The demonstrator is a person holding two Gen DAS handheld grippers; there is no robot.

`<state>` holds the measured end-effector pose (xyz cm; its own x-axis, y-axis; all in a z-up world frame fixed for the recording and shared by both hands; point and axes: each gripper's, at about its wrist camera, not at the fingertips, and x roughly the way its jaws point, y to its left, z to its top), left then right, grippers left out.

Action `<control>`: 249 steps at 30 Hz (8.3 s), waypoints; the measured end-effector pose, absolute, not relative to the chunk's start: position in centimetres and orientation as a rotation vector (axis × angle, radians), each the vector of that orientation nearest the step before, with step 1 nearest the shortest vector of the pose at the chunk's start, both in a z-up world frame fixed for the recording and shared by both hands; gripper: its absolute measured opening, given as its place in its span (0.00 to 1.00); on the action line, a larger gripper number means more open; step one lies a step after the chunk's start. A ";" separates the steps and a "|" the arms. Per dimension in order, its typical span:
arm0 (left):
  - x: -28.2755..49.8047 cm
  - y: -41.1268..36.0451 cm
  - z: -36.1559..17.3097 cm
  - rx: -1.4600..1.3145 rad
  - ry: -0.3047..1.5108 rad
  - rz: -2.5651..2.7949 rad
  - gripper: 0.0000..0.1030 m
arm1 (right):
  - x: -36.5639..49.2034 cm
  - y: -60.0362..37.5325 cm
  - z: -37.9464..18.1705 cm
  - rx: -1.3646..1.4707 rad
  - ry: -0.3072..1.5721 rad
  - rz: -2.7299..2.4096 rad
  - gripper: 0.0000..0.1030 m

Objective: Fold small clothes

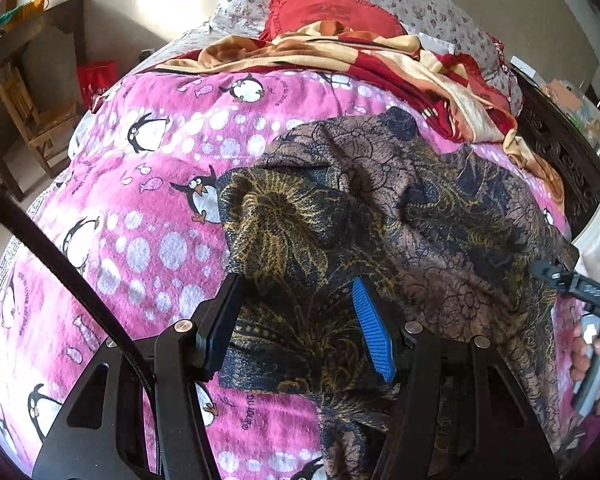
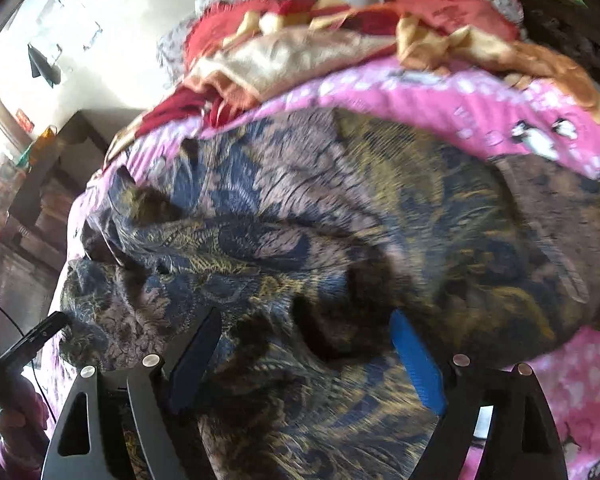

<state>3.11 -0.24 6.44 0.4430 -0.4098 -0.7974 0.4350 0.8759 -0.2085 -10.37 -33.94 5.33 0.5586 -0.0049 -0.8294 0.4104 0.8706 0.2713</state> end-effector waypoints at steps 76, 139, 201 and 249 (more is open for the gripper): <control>2.9 -5.6 5.7 0.101 0.981 -0.455 0.56 | -16.0 -35.6 6.0 0.353 0.932 -0.323 0.48; 0.5 -4.2 12.2 -0.023 0.867 -0.525 0.55 | -10.6 -25.9 24.5 0.078 0.679 0.424 0.07; 2.0 -11.2 3.4 0.036 1.173 -0.587 0.47 | -18.6 -36.8 9.8 0.116 0.848 -0.142 0.53; 1.4 -10.4 3.0 0.170 1.067 -0.572 0.04 | -13.3 -43.3 7.1 0.318 0.827 -0.417 0.08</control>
<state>1.41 -10.44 2.97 0.3543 -0.3599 -0.8631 0.5193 0.8433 -0.1385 -13.35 -43.29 7.13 0.6039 -0.2321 -0.7625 0.4748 0.8731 0.1103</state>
